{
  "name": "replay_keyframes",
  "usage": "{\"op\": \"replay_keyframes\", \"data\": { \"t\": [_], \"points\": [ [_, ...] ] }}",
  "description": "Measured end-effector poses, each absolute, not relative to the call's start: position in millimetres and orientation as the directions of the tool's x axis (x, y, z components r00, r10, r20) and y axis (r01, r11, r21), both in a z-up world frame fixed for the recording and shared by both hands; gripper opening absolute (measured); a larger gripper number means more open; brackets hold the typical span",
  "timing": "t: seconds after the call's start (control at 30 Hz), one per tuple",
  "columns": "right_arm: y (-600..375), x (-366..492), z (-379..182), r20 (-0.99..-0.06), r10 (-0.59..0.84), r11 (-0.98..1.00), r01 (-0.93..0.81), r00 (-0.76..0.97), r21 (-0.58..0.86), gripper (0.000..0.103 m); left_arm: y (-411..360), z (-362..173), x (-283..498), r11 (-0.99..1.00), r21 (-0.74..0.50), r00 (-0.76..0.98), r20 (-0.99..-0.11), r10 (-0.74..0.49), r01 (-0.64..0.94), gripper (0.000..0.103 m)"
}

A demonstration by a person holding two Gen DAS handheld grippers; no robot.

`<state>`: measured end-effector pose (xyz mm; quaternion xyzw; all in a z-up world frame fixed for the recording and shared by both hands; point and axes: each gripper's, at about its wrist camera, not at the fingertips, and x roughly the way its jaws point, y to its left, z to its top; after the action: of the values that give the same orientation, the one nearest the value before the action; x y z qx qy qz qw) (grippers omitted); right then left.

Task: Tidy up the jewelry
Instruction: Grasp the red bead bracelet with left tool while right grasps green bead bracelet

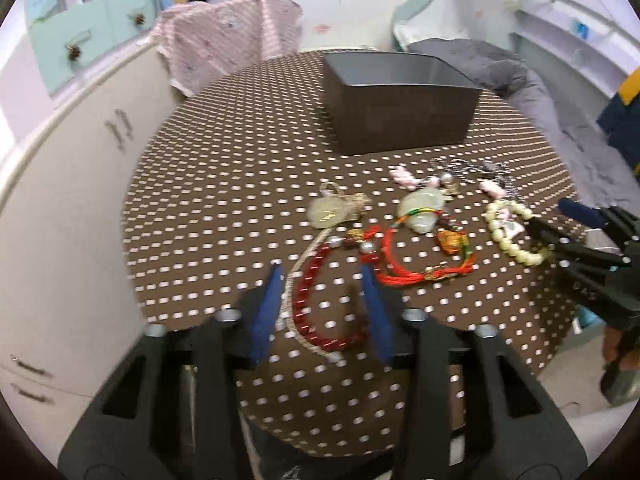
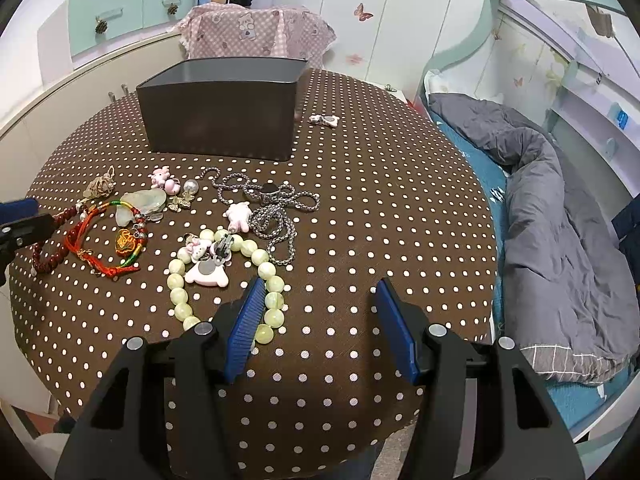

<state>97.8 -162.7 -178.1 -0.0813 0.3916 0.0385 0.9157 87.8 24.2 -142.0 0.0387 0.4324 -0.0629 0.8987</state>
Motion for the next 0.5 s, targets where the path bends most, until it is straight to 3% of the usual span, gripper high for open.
{"op": "replay_keyframes", "data": {
  "t": [0.33, 0.4, 0.5],
  "points": [
    [-163, 97, -178, -0.724, 0.007, 0.984, -0.135, 0.69, -0.119, 0.054, 38, -157, 106, 0.991, -0.019, 0.589, -0.802, -0.094, 0.133, 0.033],
    [-163, 97, -178, -0.724, 0.008, 0.984, -0.134, 0.689, -0.117, 0.054, 39, -155, 107, 0.99, -0.013, 0.584, -0.806, -0.094, 0.141, 0.019],
    [-163, 97, -178, -0.724, 0.008, 0.984, -0.134, 0.69, -0.118, 0.054, 36, -154, 102, 0.988, -0.02, 0.575, -0.811, -0.107, 0.156, 0.009]
  ]
}}
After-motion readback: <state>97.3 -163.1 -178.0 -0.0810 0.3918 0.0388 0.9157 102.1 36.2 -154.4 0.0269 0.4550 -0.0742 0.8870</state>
